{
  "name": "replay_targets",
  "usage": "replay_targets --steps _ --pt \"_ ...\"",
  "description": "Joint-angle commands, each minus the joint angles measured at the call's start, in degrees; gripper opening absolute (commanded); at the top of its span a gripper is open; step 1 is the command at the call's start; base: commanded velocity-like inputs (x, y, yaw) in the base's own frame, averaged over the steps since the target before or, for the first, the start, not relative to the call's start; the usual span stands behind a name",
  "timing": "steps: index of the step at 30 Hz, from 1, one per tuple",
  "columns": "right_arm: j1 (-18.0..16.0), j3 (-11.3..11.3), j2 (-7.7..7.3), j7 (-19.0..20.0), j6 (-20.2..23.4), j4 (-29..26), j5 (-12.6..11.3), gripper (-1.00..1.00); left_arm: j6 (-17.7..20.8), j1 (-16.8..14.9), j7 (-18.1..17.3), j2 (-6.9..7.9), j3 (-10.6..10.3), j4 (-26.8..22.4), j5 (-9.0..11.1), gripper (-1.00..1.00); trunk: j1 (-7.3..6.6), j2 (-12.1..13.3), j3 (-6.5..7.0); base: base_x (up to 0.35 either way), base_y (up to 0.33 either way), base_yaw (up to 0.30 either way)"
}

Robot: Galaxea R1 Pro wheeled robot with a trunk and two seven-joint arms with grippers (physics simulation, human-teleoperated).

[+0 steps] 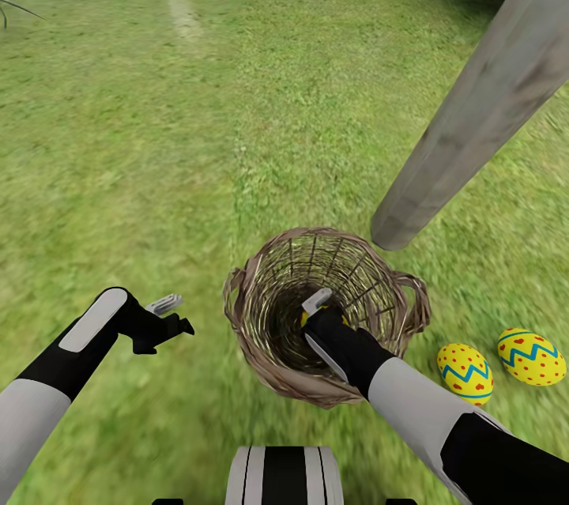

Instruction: Take the three Easter eggs out of the wicker basket on the lawn in the garden, then place them on the lawn next to a single tree (choose any tree) so that all three eggs are next to the same tree and none are left in the basket.

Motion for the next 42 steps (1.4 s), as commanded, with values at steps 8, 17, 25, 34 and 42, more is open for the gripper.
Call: replay_targets --steps 8,17,25,34,42 --pt "0.0 0.2 -0.06 -0.4 -0.3 3.6 -3.1 -1.00 0.0 0.0 0.7 0.04 -0.3 0.0 0.5 1.00 -0.10 0.0 0.84 0.000 0.000 0.000" --pt "0.0 0.2 -0.06 -0.4 -0.4 3.6 -3.1 -1.00 0.0 0.0 0.7 0.05 -0.3 0.0 0.5 1.00 -0.33 0.2 2.83 0.000 0.000 0.000" --pt "0.0 0.2 -0.06 -0.4 -0.6 3.6 -3.1 -1.00 0.0 0.0 0.7 0.05 -0.3 0.0 0.5 1.00 -0.54 0.3 4.60 0.000 0.000 0.000" --pt "0.0 0.3 0.03 -0.4 -0.3 3.6 -3.1 -1.00 0.0 0.0 0.6 0.05 -0.3 0.1 0.5 1.00 -0.77 0.4 6.60 0.000 0.000 0.000" --pt "0.0 0.3 0.01 0.1 -0.2 3.5 -3.1 -1.00 -0.1 0.0 0.6 0.05 -0.3 0.3 0.5 1.00 -0.97 0.5 8.37 -0.006 0.001 0.000"
